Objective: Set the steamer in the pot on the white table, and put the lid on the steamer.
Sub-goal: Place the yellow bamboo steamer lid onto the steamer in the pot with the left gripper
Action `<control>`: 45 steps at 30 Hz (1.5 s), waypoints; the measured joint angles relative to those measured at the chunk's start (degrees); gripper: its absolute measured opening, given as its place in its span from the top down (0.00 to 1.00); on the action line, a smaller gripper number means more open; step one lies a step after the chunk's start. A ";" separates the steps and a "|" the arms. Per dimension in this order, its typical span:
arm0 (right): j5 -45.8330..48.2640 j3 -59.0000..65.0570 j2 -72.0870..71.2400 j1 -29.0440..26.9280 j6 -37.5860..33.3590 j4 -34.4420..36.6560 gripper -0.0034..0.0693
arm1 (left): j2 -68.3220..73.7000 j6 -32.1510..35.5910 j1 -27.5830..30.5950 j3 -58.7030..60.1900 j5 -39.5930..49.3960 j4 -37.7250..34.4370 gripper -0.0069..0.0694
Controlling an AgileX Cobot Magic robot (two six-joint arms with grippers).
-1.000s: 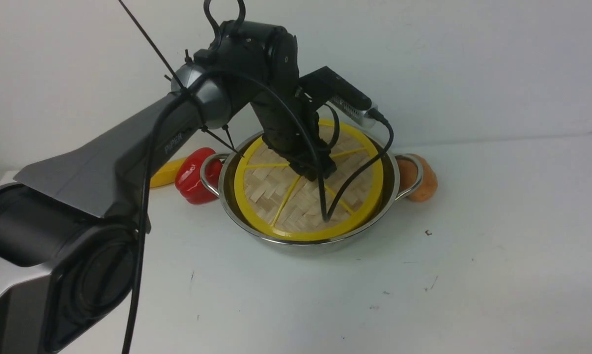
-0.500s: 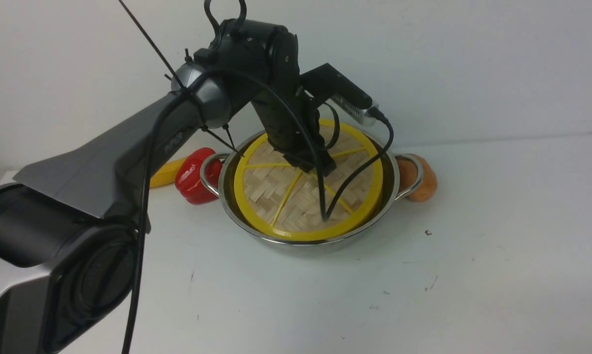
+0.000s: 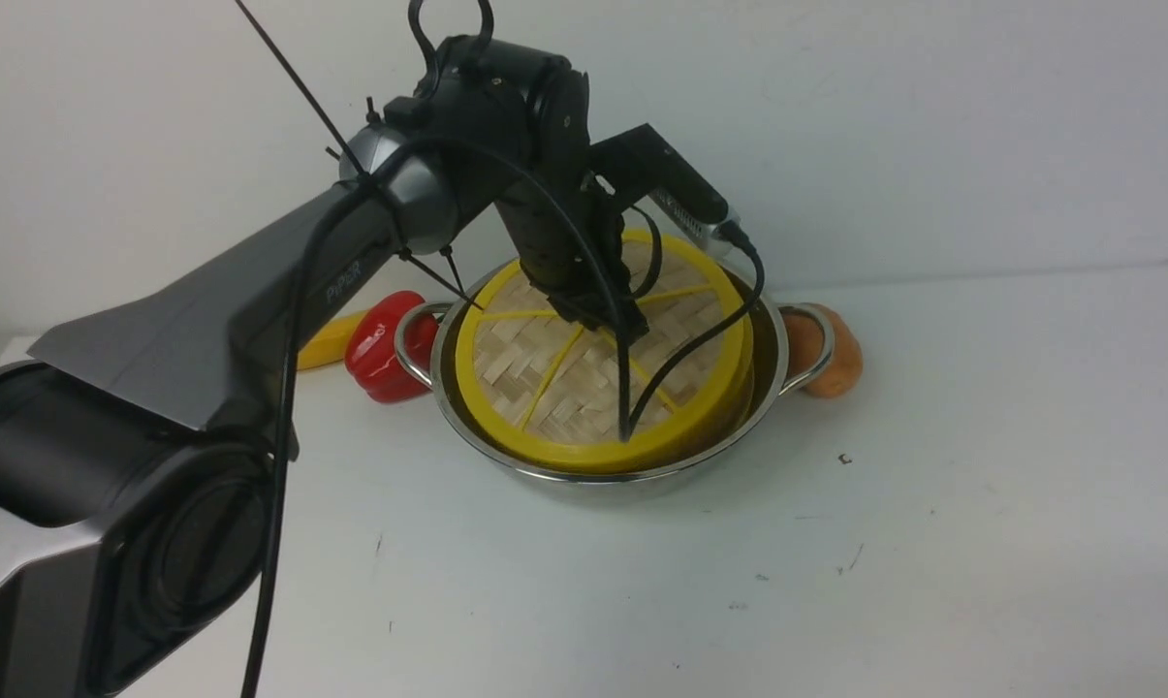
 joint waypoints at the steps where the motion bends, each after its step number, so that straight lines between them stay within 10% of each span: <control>1: 0.00 0.00 0.00 0.00 0.00 0.00 0.62 | 0.00 0.26 0.00 0.00 -0.18 0.00 0.75; 45: 0.00 0.00 0.00 0.00 0.00 0.00 0.62 | 0.00 7.03 -0.11 0.17 -5.16 -0.79 0.75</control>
